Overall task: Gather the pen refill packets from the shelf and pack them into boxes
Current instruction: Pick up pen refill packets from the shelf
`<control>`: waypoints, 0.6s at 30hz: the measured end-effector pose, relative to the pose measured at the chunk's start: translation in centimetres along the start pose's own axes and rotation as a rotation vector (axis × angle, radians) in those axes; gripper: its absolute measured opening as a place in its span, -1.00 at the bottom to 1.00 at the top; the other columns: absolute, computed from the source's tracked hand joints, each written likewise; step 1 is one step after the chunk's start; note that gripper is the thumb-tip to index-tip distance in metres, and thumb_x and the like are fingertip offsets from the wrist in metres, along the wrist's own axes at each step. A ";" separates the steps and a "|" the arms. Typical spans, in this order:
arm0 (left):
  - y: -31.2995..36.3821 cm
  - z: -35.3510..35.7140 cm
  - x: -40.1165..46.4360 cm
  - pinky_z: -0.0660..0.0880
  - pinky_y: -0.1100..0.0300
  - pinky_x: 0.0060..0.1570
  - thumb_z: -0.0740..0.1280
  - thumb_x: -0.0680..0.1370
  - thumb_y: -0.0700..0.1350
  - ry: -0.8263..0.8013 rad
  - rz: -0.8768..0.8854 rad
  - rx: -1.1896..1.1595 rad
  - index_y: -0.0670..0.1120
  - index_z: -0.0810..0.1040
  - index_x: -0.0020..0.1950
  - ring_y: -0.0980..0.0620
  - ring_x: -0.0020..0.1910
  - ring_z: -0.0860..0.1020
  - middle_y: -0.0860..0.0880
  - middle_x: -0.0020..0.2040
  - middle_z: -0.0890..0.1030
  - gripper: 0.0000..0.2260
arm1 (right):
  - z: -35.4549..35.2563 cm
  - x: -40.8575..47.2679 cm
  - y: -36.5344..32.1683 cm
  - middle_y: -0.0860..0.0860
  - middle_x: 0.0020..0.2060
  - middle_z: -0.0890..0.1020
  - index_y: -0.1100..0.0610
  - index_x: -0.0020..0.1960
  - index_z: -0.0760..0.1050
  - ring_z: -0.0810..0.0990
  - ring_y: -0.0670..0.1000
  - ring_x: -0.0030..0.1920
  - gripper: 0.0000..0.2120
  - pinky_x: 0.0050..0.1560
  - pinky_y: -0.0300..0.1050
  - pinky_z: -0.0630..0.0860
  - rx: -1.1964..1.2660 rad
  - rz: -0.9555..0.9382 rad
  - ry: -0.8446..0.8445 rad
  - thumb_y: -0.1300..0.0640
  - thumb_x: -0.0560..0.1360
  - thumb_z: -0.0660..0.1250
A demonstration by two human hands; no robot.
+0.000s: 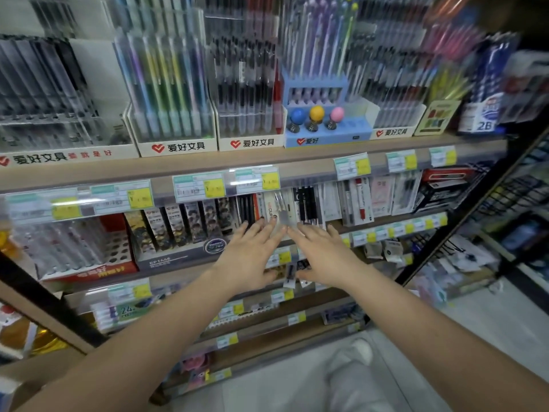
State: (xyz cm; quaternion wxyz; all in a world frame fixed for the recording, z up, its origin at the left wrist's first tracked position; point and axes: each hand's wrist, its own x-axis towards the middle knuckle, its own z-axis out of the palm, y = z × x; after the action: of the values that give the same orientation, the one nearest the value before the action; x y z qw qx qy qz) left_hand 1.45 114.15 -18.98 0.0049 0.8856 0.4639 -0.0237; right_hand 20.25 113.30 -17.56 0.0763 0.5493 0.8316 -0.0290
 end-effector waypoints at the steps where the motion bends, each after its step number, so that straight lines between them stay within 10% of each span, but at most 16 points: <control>1: 0.1 0.1 0.3 -0.20 -0.05 0.47 0.19 0.54 0.19 -0.003 0.005 0.004 0.01 -0.26 0.54 -0.08 0.54 -0.14 -0.07 0.57 -0.18 -0.21 | 0.1 0.1 0.4 0.09 0.54 0.00 -0.02 0.54 -0.23 -0.02 0.09 0.52 -0.10 0.47 0.23 -0.09 -0.004 -0.002 -0.002 -0.17 0.47 0.31; 18: 4.3 5.8 6.4 -0.13 -0.08 0.48 0.19 0.56 0.09 0.028 -0.212 -0.023 0.05 -0.30 0.53 -0.13 0.54 -0.13 -0.10 0.57 -0.19 -0.25 | 4.7 4.0 9.7 0.08 0.53 0.06 -0.06 0.53 -0.23 0.00 0.10 0.52 -0.06 0.45 0.26 -0.18 -0.102 -0.261 0.041 -0.12 0.44 0.37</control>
State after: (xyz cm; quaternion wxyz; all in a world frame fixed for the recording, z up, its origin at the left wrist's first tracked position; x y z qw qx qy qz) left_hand 8.43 116.74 -25.12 0.0060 0.8315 0.5554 -0.0063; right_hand 28.05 120.13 -22.50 0.0827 0.4326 0.8977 0.0151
